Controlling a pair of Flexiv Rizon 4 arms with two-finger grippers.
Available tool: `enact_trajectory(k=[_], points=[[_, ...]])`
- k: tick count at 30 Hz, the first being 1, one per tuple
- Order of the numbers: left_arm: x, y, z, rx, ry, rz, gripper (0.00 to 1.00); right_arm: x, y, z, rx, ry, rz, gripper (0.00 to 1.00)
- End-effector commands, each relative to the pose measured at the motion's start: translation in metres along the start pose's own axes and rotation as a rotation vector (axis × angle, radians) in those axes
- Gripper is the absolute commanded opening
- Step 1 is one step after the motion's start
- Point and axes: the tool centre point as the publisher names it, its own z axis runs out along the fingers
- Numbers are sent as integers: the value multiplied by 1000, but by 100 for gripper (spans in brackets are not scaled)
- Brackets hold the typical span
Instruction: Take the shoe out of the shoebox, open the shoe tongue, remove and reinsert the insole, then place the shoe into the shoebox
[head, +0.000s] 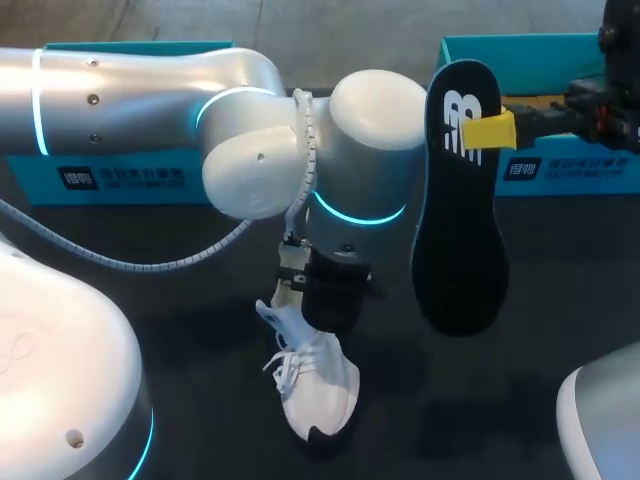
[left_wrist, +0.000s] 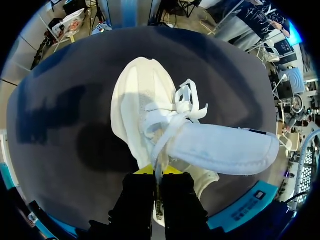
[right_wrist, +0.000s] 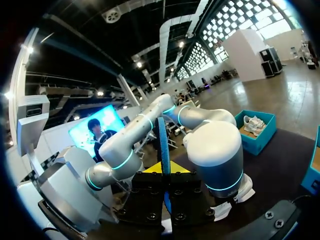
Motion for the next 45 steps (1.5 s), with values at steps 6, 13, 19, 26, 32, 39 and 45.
enact_trajectory(k=[6, 13, 19, 26, 32, 39, 45], points=[[0, 2, 7, 7, -8, 40, 0, -1, 2, 3, 3, 0, 2, 0], [-4, 2, 12, 19, -41, 46, 0, -1, 2, 3, 3, 0, 2, 0], [-10, 2, 13, 33, -94, 45, 0, -1, 2, 3, 3, 0, 2, 0], [-14, 2, 11, 41, -155, 54, 44, -1, 2, 3, 3, 0, 2, 0], [-16, 5, 5, 52, -205, 27, 72, -1, 2, 3, 3, 0, 2, 0], [-20, 14, -16, 44, -322, -28, 100, -1, 2, 3, 3, 0, 2, 0], [-23, 31, -37, 26, -471, -125, 100, -1, 2, 3, 3, 0, 2, 0]])
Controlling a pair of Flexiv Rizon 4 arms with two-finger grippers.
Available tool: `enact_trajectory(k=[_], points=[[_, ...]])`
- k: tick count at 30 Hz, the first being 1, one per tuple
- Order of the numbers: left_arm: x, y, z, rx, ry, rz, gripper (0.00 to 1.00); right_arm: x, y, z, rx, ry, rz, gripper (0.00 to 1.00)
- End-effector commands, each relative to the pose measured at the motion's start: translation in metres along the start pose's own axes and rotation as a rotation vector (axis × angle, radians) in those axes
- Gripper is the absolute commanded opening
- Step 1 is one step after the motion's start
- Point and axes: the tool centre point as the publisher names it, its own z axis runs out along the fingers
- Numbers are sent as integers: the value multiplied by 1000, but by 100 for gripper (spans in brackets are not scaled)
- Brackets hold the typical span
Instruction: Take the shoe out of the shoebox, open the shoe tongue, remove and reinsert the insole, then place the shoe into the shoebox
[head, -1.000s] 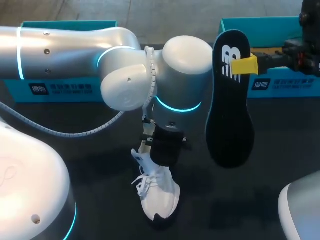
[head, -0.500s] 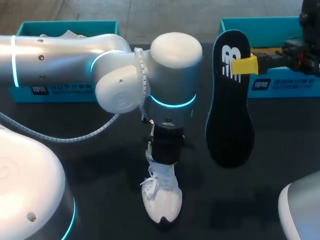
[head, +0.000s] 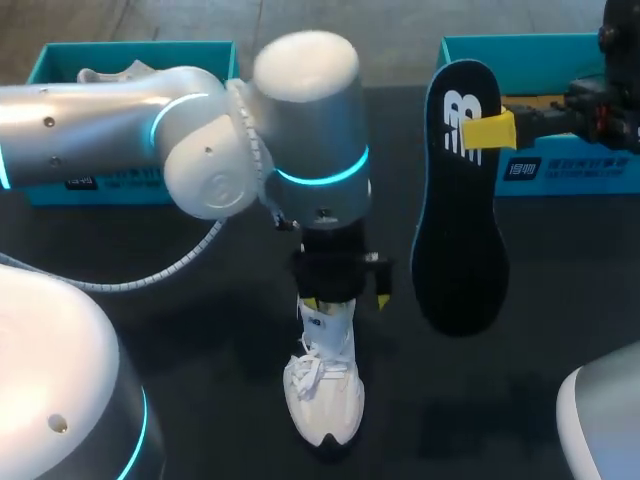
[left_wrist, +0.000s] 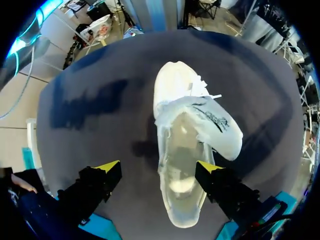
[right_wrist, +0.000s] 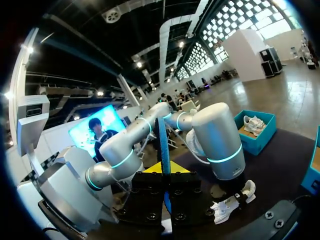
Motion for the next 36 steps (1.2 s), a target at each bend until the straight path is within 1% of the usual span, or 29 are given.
enact_trajectory(k=[1, 10, 14, 16, 22, 24, 25, 29, 36], points=[[8, 6, -16, -12, -158, -48, 100, -1, 2, 2, 3, 0, 2, 0], [2, 29, -54, -35, -365, -142, 100, -1, 2, 2, 3, 0, 2, 0], [5, 37, -69, -38, -459, -171, 100, -1, 2, 2, 3, 0, 2, 0], [7, 41, -79, -33, -527, -188, 100, -1, 2, 2, 3, 0, 2, 0], [14, 49, -99, -29, -678, -218, 100, -1, 2, 2, 3, 0, 2, 0], [16, 51, -103, -20, -690, -227, 100, -1, 2, 2, 3, 0, 2, 0], [18, 52, -106, -25, -718, -222, 100, -1, 2, 2, 3, 0, 2, 0], [25, 56, -115, -14, -770, -209, 100, -1, 2, 2, 3, 0, 2, 0], [36, 65, -125, -2, -860, -201, 100, -1, 2, 2, 3, 0, 2, 0]])
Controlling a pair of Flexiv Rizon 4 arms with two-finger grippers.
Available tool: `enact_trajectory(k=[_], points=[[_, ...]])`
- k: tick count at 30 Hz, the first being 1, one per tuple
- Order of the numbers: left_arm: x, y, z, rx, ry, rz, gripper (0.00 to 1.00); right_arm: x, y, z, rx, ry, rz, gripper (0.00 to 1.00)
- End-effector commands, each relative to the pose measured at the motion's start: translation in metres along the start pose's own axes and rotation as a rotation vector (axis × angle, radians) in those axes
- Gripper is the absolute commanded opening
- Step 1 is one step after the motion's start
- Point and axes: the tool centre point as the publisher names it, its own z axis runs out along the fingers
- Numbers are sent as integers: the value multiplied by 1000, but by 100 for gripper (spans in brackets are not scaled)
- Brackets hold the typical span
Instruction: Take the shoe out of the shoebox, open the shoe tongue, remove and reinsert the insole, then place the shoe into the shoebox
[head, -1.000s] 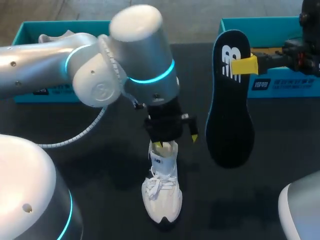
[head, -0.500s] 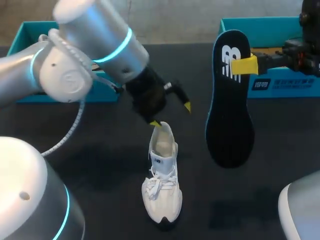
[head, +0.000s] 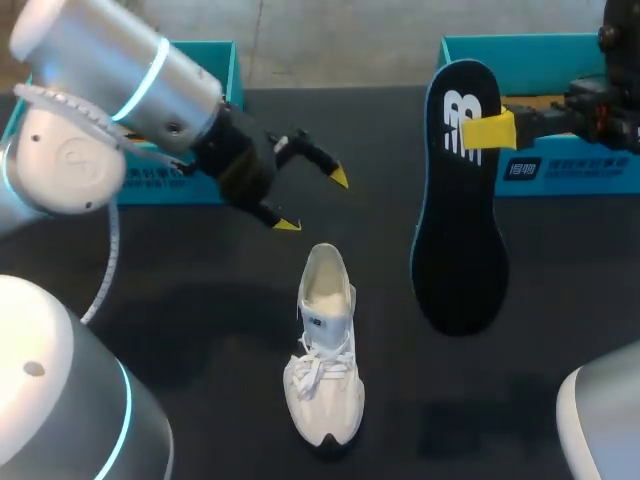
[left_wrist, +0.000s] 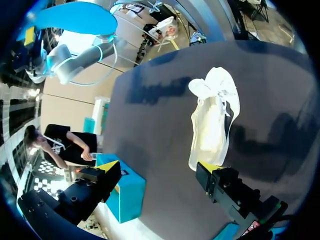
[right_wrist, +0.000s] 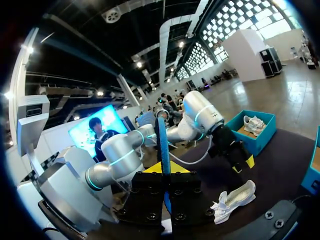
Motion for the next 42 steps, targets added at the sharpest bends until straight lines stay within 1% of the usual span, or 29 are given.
enact_trajectory(k=[1, 6, 10, 13, 17, 21, 28, 31, 32, 42], points=[[8, 4, -10, 8, -241, 7, 100, -1, 2, 2, 3, 0, 2, 0], [4, 8, -24, 29, -330, 35, 100, -1, 2, 2, 3, 0, 2, 0], [0, 10, -31, 35, -387, 55, 100, -1, 2, 2, 3, 0, 2, 0], [-4, 12, -35, 38, -423, 60, 100, -1, 2, 2, 3, 0, 2, 0], [-13, 14, -44, 54, -506, 75, 100, -1, 2, 2, 3, 0, 2, 0], [-18, 15, -48, 69, -577, 127, 100, -1, 2, 2, 3, 0, 2, 0], [-29, 14, -52, 120, -658, 179, 100, -1, 2, 2, 3, 0, 2, 0], [-34, 12, -53, 101, -708, 228, 100, -1, 2, 2, 3, 0, 2, 0], [-37, 10, -55, 95, -720, 248, 100, -1, 2, 2, 3, 0, 2, 0], [-37, 10, -55, 95, -720, 248, 100, -1, 2, 2, 3, 0, 2, 0]])
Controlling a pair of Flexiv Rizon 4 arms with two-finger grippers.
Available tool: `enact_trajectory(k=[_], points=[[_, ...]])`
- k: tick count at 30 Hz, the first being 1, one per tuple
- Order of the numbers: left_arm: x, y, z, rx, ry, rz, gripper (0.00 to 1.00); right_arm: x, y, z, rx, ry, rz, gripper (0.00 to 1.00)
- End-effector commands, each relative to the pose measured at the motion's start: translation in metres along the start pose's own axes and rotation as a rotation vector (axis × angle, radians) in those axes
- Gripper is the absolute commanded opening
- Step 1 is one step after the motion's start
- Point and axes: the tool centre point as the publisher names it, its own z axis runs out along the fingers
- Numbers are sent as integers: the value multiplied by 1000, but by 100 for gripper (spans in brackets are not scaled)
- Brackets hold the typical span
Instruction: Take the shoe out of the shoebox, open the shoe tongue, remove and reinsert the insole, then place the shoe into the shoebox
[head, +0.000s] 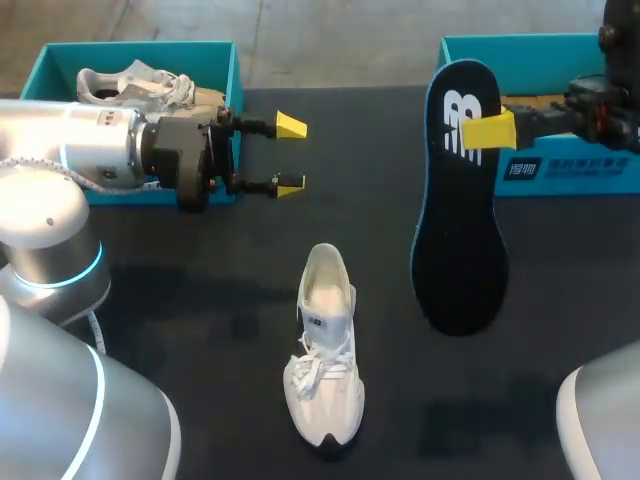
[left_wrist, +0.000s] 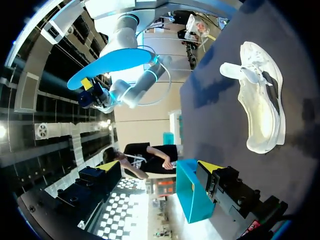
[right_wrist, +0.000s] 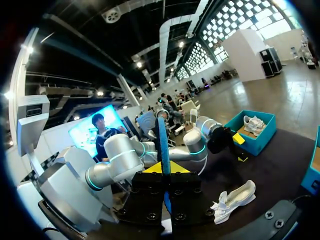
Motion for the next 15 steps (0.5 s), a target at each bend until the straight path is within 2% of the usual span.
enact_trajectory(k=[1, 4, 5, 8, 12, 15], points=[[1, 0, 1, -1, -1, 2, 100, -1, 2, 2, 3, 0, 2, 0], [1, 0, 1, -1, -1, 2, 100, -1, 2, 2, 3, 0, 2, 0], [1, 0, 1, -1, -1, 2, 100, -7, 6, 8, 17, 32, 21, 0], [1, 0, 1, -1, -1, 2, 100, -22, 17, 18, 51, 36, 75, 0], [1, 0, 1, -1, -1, 2, 100, -46, 23, 23, 83, 42, 138, 0], [1, 0, 1, -1, -1, 2, 100, -62, 33, 22, 63, 47, 146, 0]])
